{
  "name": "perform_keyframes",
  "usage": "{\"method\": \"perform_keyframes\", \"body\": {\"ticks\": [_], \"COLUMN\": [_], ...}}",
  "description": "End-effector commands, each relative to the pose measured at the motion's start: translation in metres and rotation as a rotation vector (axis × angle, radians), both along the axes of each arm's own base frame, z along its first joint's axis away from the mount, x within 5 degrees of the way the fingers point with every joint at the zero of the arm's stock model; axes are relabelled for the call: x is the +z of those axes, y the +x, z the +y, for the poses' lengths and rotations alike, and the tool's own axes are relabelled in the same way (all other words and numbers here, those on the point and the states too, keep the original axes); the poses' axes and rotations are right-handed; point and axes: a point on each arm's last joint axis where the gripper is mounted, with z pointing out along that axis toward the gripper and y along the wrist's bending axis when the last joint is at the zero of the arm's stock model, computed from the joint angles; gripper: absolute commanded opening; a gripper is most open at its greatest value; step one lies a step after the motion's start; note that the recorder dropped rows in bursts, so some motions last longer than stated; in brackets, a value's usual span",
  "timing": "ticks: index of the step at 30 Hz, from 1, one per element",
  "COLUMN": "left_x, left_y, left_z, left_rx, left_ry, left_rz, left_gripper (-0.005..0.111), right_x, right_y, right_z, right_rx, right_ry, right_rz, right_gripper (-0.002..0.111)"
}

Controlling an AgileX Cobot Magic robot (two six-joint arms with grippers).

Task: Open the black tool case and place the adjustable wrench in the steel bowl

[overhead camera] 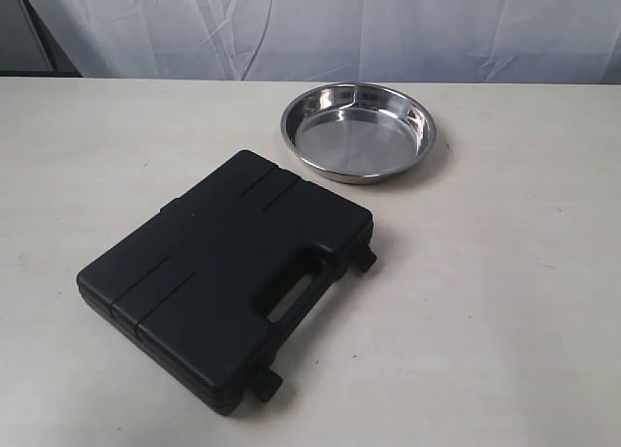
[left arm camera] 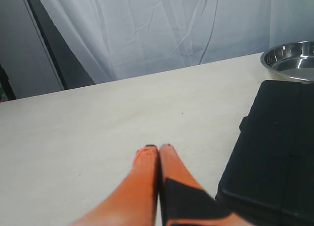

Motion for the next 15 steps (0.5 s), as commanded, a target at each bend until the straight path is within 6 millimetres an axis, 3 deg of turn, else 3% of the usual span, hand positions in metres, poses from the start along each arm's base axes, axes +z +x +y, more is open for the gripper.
{"method": "perform_keyframes", "body": {"ticks": [1, 4, 5, 7, 8, 9, 11, 15], "left_x": [0.002, 0.002, 0.002, 0.002, 0.002, 0.002, 0.002, 0.002], "left_y": [0.0, 0.0, 0.0, 0.0, 0.0, 0.0, 0.0, 0.0], "left_z": [0.0, 0.0, 0.0, 0.0, 0.0, 0.0, 0.0, 0.0], "left_rx": [-0.001, -0.001, -0.001, -0.001, -0.001, -0.001, -0.001, -0.001], "left_ry": [-0.008, -0.008, -0.008, -0.008, -0.008, -0.008, -0.008, -0.008], "left_rz": [-0.019, -0.019, -0.019, -0.019, -0.019, -0.019, -0.019, -0.019], "left_gripper": [0.0, 0.0, 0.0, 0.0, 0.0, 0.0, 0.0, 0.0], "right_x": [0.053, 0.069, 0.07, 0.054, 0.037, 0.018, -0.024, -0.084], "right_y": [0.049, 0.097, 0.124, 0.173, 0.193, 0.212, 0.227, 0.236], "right_z": [0.0, -0.002, -0.004, 0.006, 0.021, 0.047, 0.103, 0.167], "right_rx": [-0.04, -0.017, 0.005, 0.097, 0.202, 0.394, 0.831, 1.055], "right_ry": [-0.167, -0.177, -0.173, -0.28, -0.423, -0.677, -1.028, -1.178], "right_rz": [0.348, 0.582, 0.729, 1.002, 1.13, 1.225, 1.293, 1.336], "right_gripper": [-0.001, -0.001, -0.001, -0.001, -0.001, -0.001, -0.001, -0.001]}}
